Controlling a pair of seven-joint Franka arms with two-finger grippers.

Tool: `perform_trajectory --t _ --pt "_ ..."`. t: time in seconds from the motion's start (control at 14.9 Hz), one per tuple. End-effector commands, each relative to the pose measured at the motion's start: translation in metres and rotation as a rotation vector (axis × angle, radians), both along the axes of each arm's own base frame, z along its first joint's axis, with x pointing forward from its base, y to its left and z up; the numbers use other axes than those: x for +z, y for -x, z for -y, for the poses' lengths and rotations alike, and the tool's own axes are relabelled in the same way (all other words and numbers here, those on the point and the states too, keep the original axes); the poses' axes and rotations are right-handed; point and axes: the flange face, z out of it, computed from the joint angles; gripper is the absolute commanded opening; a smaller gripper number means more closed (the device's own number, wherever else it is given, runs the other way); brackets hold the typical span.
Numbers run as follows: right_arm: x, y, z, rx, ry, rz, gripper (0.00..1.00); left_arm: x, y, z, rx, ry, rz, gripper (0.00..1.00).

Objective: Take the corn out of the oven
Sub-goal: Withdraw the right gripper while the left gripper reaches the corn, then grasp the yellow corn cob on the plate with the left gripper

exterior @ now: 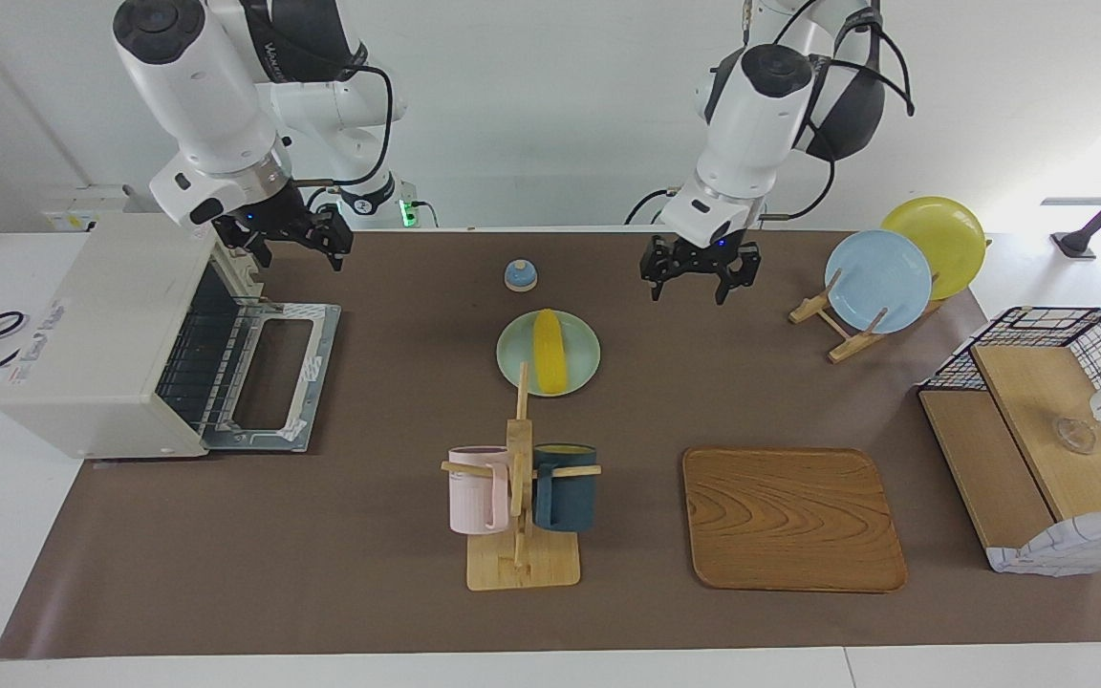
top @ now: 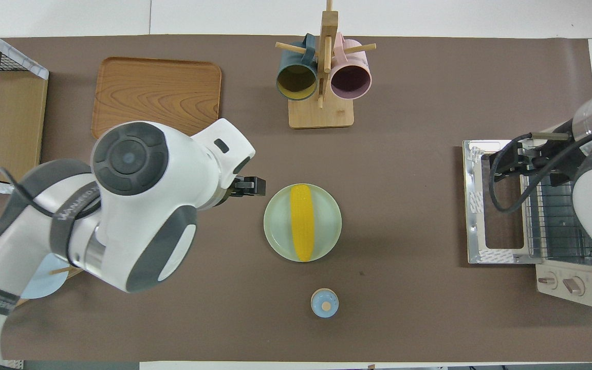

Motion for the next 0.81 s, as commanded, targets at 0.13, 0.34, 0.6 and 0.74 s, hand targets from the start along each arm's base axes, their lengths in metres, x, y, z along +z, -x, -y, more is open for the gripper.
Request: perform_trajectory --t 0.13,0.34,0.6,0.74 --pt "0.012 0.007 0.007 0.05 -0.006 -0.007 1.0 -0.071 0.014 0.07 0.011 0.023 -0.001 1.0" --pt "0.009 0.001 0.013 0.091 -0.007 -0.028 1.0 -0.115 0.017 0.095 0.02 0.024 -0.005 1.0" --pt "0.018 0.009 0.015 0.09 -0.008 -0.022 1.0 -0.137 0.011 0.103 0.018 0.014 -0.015 1.0" --pt "0.022 0.012 0.021 0.079 -0.008 -0.013 1.0 -0.139 0.01 0.102 0.016 0.013 -0.01 1.0"
